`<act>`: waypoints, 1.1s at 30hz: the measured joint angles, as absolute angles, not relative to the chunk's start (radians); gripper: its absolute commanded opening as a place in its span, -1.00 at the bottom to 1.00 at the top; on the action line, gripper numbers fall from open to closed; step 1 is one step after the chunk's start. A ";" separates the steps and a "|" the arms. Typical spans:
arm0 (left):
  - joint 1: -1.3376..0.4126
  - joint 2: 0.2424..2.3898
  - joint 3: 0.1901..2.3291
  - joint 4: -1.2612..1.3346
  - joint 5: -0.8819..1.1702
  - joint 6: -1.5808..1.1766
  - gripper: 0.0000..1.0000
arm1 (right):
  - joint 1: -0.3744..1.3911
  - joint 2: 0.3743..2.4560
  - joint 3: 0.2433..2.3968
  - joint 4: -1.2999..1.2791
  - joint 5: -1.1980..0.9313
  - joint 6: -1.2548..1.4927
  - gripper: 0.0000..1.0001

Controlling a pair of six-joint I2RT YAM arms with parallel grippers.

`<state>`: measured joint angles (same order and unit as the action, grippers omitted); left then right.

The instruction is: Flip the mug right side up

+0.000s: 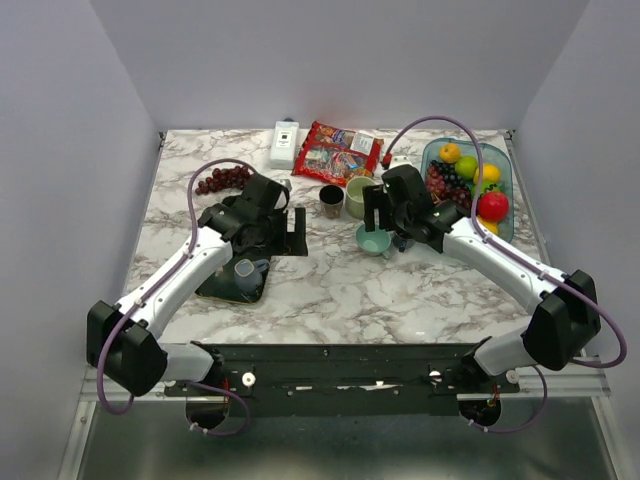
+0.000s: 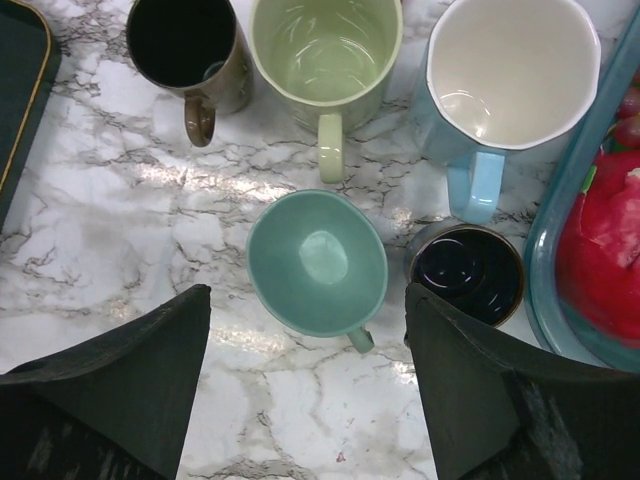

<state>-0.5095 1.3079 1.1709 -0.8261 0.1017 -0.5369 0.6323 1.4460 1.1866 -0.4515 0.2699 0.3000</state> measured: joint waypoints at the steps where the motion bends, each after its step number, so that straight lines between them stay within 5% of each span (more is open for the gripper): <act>1: -0.523 1.309 1.165 -0.825 0.094 -0.513 0.93 | 0.631 1.447 1.187 -0.456 0.271 0.299 0.70; 6: -0.532 1.347 1.152 -0.825 0.004 -0.326 0.86 | 0.627 1.455 1.187 -0.477 0.272 0.298 0.70; 14: -0.531 1.452 1.152 -0.840 -0.052 -0.072 0.39 | 0.626 1.493 1.201 -0.515 0.270 0.298 0.69; 26: -0.500 1.534 1.148 -0.851 -0.060 0.063 0.33 | 0.626 1.540 1.256 -0.536 0.268 0.303 0.70; 33: -0.477 1.586 1.148 -0.855 -0.073 0.072 0.09 | 0.626 1.572 1.290 -0.558 0.262 0.311 0.69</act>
<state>-0.4767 1.5860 1.1477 -0.8547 -0.0734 0.0715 0.6262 1.5723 1.2900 -0.5575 0.2623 0.3111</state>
